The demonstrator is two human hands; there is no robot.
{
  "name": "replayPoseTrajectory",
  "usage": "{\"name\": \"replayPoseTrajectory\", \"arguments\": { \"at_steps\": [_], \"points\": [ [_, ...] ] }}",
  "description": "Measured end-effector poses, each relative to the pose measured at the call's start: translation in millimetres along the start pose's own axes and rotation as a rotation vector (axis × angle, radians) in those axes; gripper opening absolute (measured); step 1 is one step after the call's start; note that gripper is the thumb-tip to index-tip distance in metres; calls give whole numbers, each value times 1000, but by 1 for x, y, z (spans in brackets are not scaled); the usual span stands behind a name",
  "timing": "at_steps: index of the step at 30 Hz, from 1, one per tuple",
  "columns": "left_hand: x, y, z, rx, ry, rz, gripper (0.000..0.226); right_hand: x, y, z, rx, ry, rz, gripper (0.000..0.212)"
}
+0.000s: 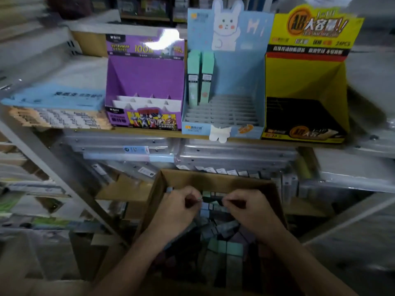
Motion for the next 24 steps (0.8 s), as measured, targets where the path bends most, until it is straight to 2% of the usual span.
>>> {"name": "replayPoseTrajectory", "arguments": {
  "at_steps": [7, 11, 14, 18, 20, 24],
  "points": [
    [-52, -37, -13, 53, -315, -8, 8, -39, 54, -21, -234, -190, -201, 5],
    [-66, -46, -18, 147, -386, 17, 24, -45, 68, -37, -318, -233, -252, 16],
    [-72, -52, -24, 177, -403, 107, 25, -56, 70, -45, -293, -307, -274, 37],
    [-74, -58, -29, 183, -391, 275, 33, -67, 65, -49, -136, -289, -348, 59],
    [-73, -59, -32, 179, -413, 353, 29, -72, 66, -48, -142, -316, -417, 70],
    [-72, -63, -35, 198, -425, 505, 20, -82, 72, -45, -181, -382, -533, 75]
  ]
}}
Point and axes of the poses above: each hand's wrist, its own z-axis towards the middle knuckle, its own x-axis out of the back of the hand, y = z × x, the point moved 4 cm from there along z, towards the middle knuckle, and after that the axes turned 6 degrees about -y, right-handed, at the moved point
